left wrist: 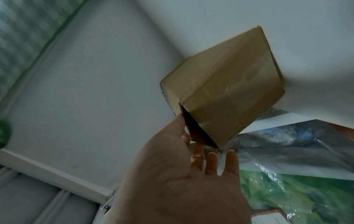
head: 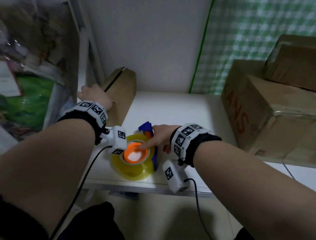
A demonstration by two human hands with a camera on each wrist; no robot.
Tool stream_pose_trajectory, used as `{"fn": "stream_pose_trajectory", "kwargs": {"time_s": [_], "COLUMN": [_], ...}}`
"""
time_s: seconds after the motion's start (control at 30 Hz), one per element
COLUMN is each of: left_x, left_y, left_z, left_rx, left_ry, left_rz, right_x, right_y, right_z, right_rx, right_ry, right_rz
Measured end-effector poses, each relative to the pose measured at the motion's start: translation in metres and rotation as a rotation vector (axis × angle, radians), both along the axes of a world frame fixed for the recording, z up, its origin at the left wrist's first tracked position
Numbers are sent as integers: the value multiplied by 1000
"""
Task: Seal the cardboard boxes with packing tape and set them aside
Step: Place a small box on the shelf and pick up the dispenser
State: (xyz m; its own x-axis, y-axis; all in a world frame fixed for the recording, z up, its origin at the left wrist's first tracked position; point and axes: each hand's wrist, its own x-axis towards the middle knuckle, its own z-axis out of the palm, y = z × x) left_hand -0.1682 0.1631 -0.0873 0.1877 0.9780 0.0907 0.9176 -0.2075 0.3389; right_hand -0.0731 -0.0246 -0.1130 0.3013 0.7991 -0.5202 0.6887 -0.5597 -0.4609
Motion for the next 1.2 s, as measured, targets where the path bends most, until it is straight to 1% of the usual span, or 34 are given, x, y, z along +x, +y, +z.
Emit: {"fn": "stream_pose_trajectory", "kwargs": {"time_s": [0.13,0.23,0.3,0.4,0.53,0.6,0.7,0.77,0.83,0.9,0.97,1.03,1.1,1.2], "left_x": [-5,-9,-11,-10,-4,-3,-6,-11,-16,-20,-24,-28,-31,-31], "left_y": [7,7,6,2,-10,-17,-25,-30,-37,-47,-53,-57,-61,-67], "left_z": [-7,-9,-8,-8,-7,-9,-10,-7,1,11,20,27,30,30], "left_rx": [-57,-139,-148,-130,-82,-65,-92,-129,-163,-205,-273,-327,-342,-344], "left_ry": [-197,-258,-280,-272,-179,-179,-182,-130,-41,13,65,182,285,385], "left_rz": [-151,-163,-149,-131,-105,-127,-207,-280,-380,-455,-494,-496,-501,-523], "right_x": [-6,0,12,38,74,89,103,107,104,99,97,95,91,89], "right_y": [2,1,-6,-25,-52,-63,-76,-81,-86,-90,-94,-97,-100,-104], "right_z": [-13,-14,-13,-13,-17,-19,-21,-24,-25,-25,-27,-28,-25,-14], "right_rx": [33,47,42,31,17,20,32,14,-5,18,48,41,40,73], "right_ry": [-65,-119,-162,-172,-177,-206,-260,-218,-103,-20,-20,-44,-39,-15], "right_rz": [-50,-93,-136,-262,-478,-557,-674,-706,-730,-761,-795,-821,-838,-863]}}
